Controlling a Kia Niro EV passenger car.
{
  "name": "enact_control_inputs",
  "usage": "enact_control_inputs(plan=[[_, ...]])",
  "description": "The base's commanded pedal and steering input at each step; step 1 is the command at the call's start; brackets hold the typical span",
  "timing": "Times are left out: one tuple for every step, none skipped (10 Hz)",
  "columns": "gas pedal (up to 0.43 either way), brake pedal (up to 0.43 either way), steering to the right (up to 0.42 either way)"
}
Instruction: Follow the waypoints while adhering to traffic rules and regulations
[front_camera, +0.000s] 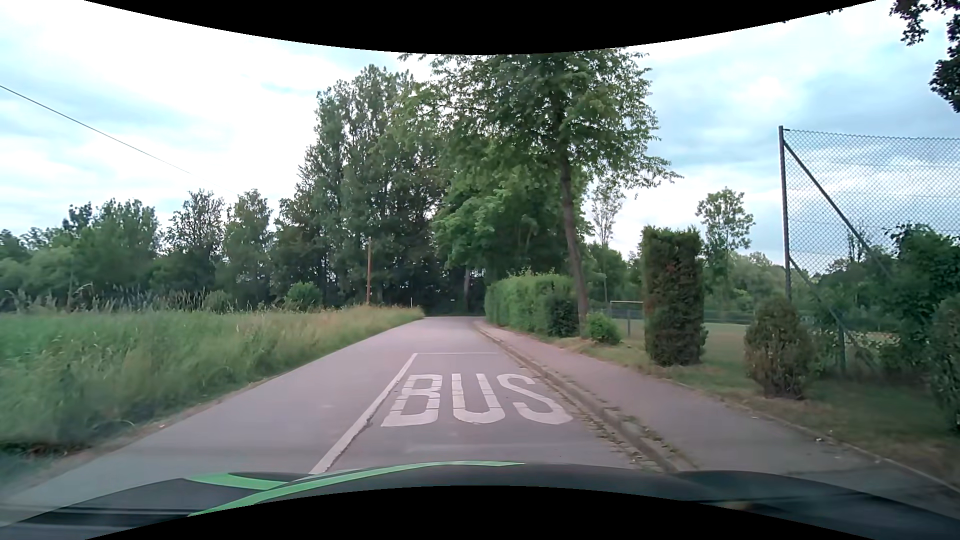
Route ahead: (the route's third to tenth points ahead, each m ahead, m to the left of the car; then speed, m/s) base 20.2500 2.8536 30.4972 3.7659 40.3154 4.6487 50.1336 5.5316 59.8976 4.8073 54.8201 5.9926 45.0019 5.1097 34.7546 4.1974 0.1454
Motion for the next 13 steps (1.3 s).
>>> enact_control_inputs(plan=[[0.000,0.213,-0.054],[0.000,0.207,-0.054],[0.000,0.207,-0.053],[0.000,0.226,-0.054],[0.000,0.238,-0.054],[0.000,0.244,-0.054],[0.000,0.244,-0.053],[0.000,0.250,-0.054],[0.000,0.250,-0.053],[0.000,0.256,-0.054],[0.000,0.256,-0.053],[0.000,0.256,-0.054],[0.000,0.256,-0.053]])
